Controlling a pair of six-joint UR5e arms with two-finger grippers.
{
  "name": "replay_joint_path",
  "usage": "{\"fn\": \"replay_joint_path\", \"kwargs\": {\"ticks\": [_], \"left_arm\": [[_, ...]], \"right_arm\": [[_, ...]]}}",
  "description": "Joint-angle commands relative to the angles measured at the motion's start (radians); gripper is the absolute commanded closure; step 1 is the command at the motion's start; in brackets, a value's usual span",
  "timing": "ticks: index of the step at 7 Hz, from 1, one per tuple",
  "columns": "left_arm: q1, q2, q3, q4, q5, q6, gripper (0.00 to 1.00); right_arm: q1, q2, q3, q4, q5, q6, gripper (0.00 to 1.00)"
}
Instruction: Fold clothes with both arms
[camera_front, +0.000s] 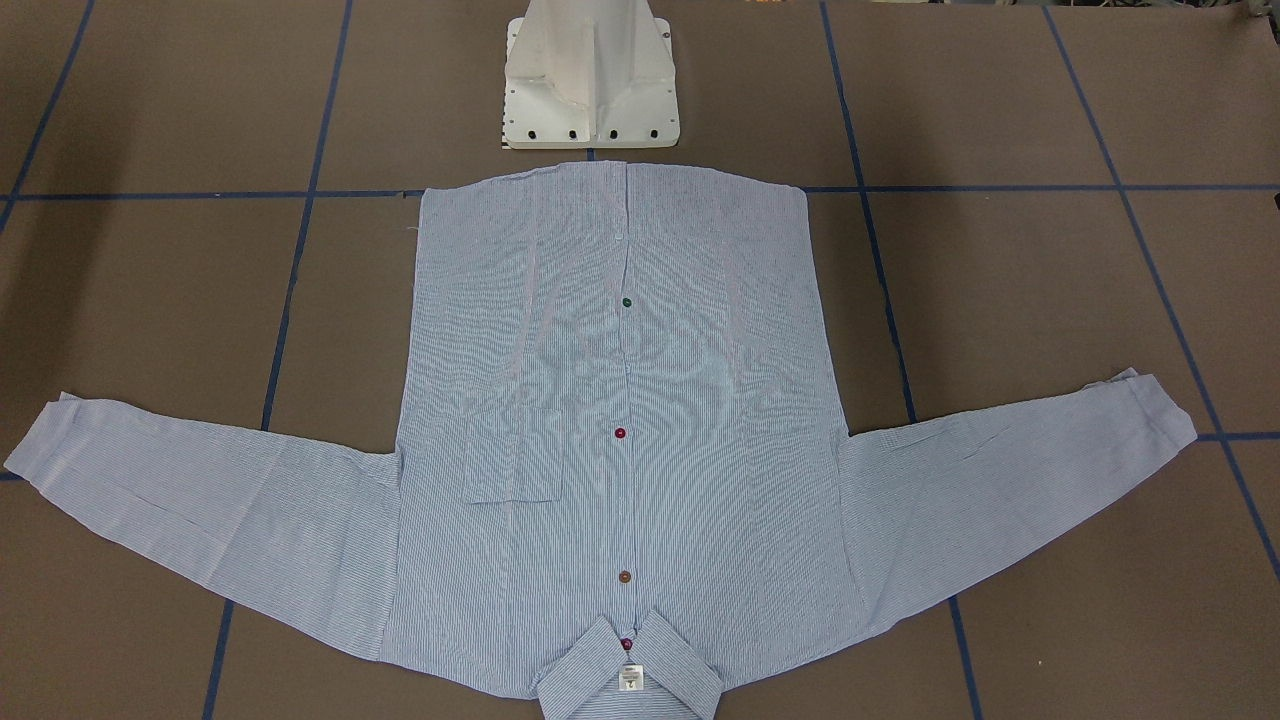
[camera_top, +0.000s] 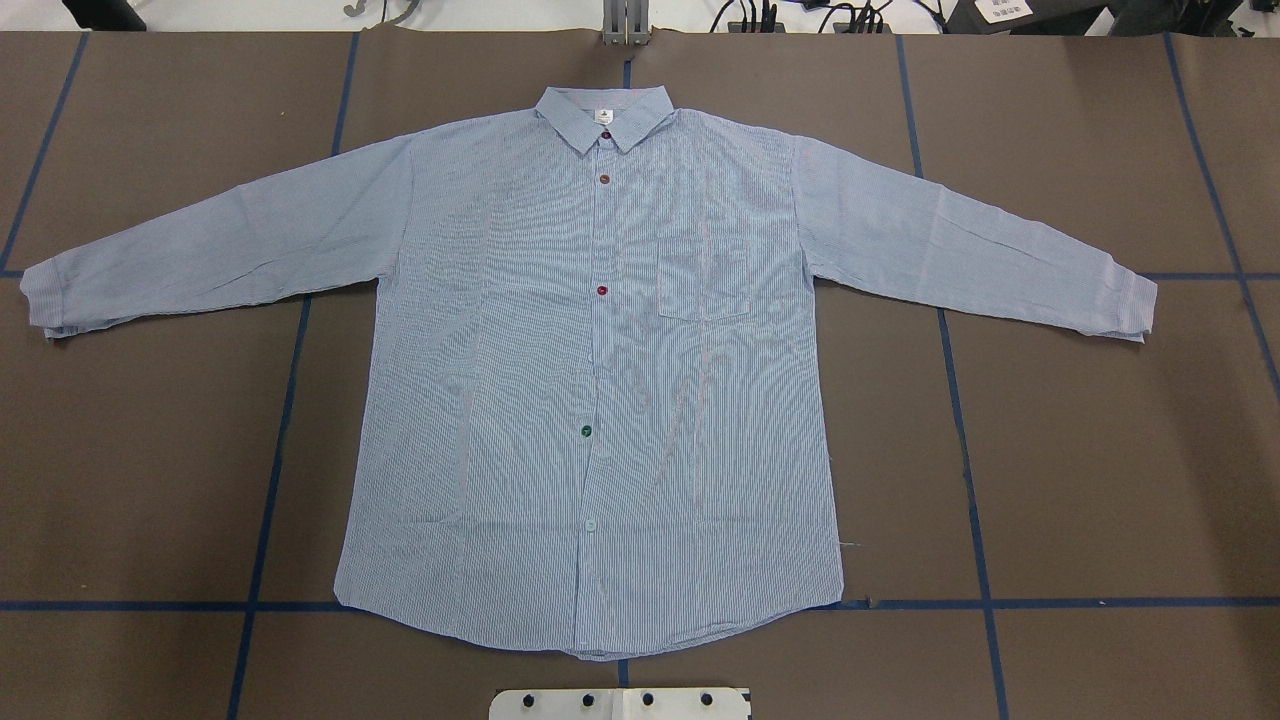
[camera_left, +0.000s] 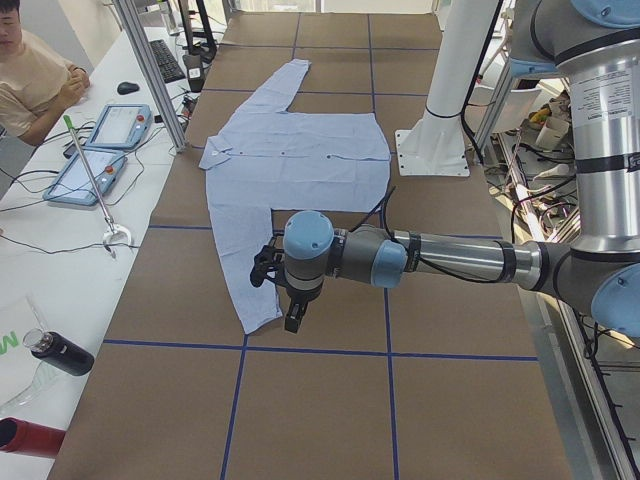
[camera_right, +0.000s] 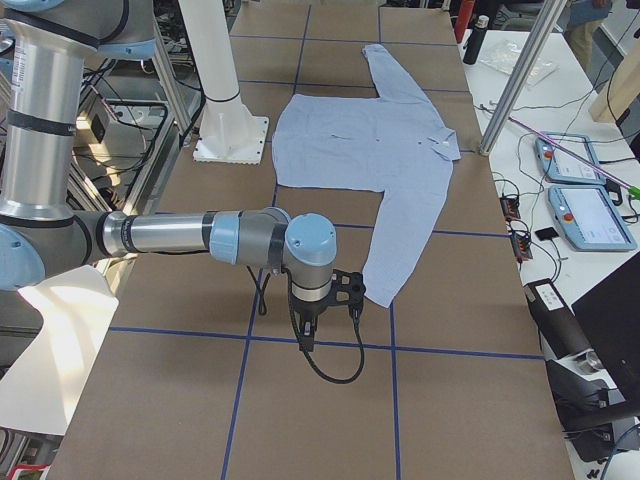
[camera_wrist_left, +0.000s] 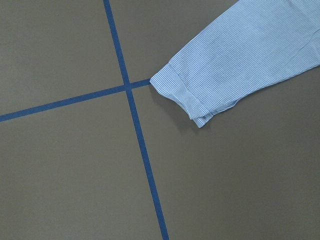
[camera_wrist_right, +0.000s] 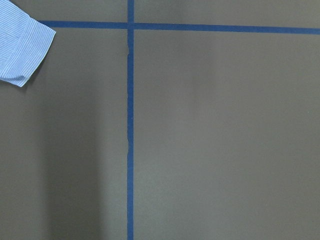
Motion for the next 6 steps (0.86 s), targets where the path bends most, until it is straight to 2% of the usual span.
{"fn": "replay_joint_path", "kwargs": {"ticks": [1, 4, 5, 6], "left_arm": [[0.0, 0.003, -0.005, -0.027, 0.002, 0.002, 0.0], [0.002, 0.009, -0.04, -0.047, 0.003, 0.003, 0.0], [0.002, -0.002, -0.06, -0.1, -0.002, -0.003, 0.0], [0.003, -0.017, -0.08, -0.196, 0.003, -0.002, 0.0]], "right_arm": [[0.0, 0.0, 0.002, 0.002, 0.0, -0.001, 0.0], [0.0, 0.002, 0.023, 0.002, 0.0, -0.002, 0.0], [0.0, 0.009, 0.029, 0.002, 0.0, -0.001, 0.0], [-0.001, 0.015, 0.076, 0.014, 0.023, 0.008, 0.0]]}}
